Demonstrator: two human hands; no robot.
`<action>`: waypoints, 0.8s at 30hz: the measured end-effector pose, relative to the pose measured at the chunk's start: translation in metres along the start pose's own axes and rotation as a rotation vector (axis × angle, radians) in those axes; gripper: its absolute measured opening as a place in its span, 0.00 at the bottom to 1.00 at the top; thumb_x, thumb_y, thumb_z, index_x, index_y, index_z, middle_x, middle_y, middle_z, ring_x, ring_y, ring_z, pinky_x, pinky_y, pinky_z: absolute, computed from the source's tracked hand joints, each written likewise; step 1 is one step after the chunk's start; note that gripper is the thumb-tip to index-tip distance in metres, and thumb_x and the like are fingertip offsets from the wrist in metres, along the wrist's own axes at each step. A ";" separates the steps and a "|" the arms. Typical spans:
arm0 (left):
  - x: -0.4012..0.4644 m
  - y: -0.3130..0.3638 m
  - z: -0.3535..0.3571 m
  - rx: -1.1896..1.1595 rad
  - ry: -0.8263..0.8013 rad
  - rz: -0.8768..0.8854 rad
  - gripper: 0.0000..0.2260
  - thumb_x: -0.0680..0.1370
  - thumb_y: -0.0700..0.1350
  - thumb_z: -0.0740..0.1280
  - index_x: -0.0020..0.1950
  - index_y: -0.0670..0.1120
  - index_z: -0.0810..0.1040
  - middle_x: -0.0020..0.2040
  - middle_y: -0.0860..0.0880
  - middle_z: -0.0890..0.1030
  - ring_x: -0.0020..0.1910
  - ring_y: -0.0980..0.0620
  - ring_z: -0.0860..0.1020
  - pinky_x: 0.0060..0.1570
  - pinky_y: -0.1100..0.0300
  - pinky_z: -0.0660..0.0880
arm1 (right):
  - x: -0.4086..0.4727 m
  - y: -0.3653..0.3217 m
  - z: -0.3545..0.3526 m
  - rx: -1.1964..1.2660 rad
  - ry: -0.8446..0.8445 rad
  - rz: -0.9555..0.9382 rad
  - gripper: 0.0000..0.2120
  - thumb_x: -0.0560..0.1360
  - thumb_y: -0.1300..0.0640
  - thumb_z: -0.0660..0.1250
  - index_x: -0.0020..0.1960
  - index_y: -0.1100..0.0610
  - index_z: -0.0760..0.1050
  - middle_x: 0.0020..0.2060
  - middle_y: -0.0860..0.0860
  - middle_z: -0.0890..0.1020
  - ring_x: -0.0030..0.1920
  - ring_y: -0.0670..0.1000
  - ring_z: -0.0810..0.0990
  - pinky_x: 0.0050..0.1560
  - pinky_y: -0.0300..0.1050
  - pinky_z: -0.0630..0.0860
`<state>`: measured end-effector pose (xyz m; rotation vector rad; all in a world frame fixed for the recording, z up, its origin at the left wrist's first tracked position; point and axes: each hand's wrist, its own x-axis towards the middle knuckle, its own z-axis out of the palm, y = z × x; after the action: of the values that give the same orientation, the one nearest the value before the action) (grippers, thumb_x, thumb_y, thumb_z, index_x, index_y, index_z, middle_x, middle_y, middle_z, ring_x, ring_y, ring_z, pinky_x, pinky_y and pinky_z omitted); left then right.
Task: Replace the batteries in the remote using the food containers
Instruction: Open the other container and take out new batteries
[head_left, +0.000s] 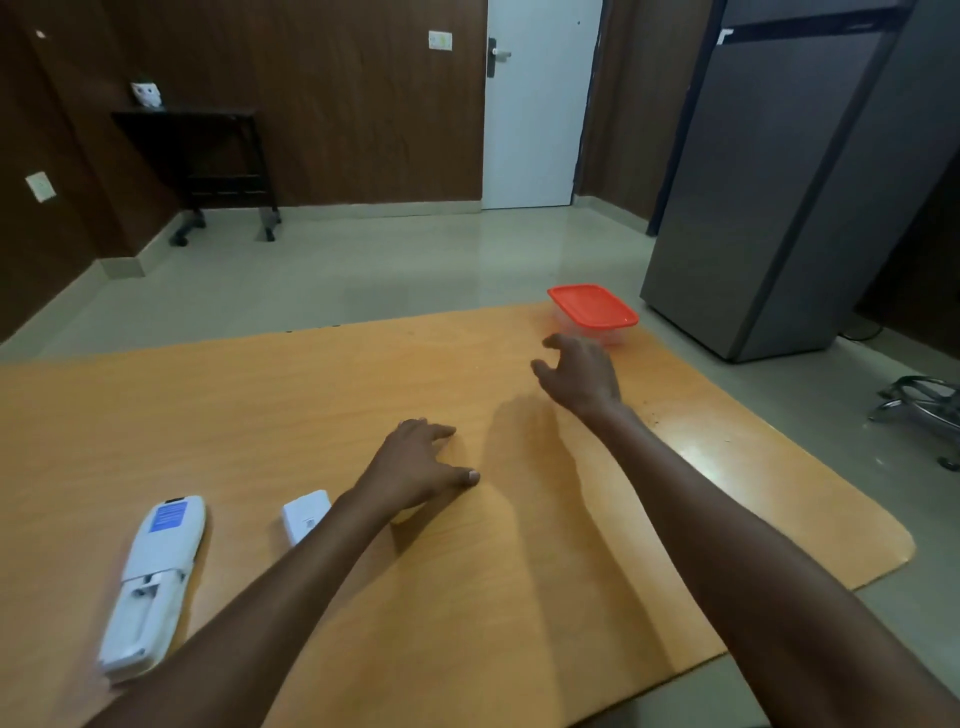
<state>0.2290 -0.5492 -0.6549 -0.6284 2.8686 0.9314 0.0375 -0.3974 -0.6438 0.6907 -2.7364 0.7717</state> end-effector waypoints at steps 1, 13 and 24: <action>-0.005 0.000 -0.005 -0.073 0.044 -0.011 0.32 0.72 0.58 0.75 0.74 0.51 0.71 0.76 0.45 0.69 0.75 0.45 0.66 0.68 0.52 0.66 | -0.014 -0.013 -0.001 0.015 -0.012 -0.039 0.19 0.76 0.52 0.70 0.64 0.58 0.80 0.61 0.56 0.83 0.61 0.58 0.80 0.61 0.51 0.76; -0.178 -0.122 -0.108 -0.334 0.507 -0.180 0.13 0.75 0.52 0.74 0.58 0.52 0.83 0.56 0.49 0.83 0.57 0.52 0.79 0.53 0.59 0.70 | -0.178 -0.208 0.016 0.404 -0.196 -0.349 0.16 0.74 0.51 0.73 0.58 0.59 0.83 0.52 0.53 0.87 0.51 0.51 0.84 0.55 0.50 0.81; -0.327 -0.246 -0.120 0.036 0.953 -0.523 0.12 0.77 0.46 0.67 0.60 0.51 0.80 0.67 0.45 0.76 0.75 0.39 0.61 0.73 0.45 0.60 | -0.315 -0.365 0.081 0.487 -0.626 -0.612 0.25 0.74 0.55 0.73 0.70 0.52 0.74 0.59 0.53 0.84 0.54 0.51 0.83 0.58 0.48 0.79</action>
<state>0.6342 -0.6808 -0.6337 -2.1656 3.0540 0.5696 0.4841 -0.5962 -0.6537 2.0471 -2.5227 1.2121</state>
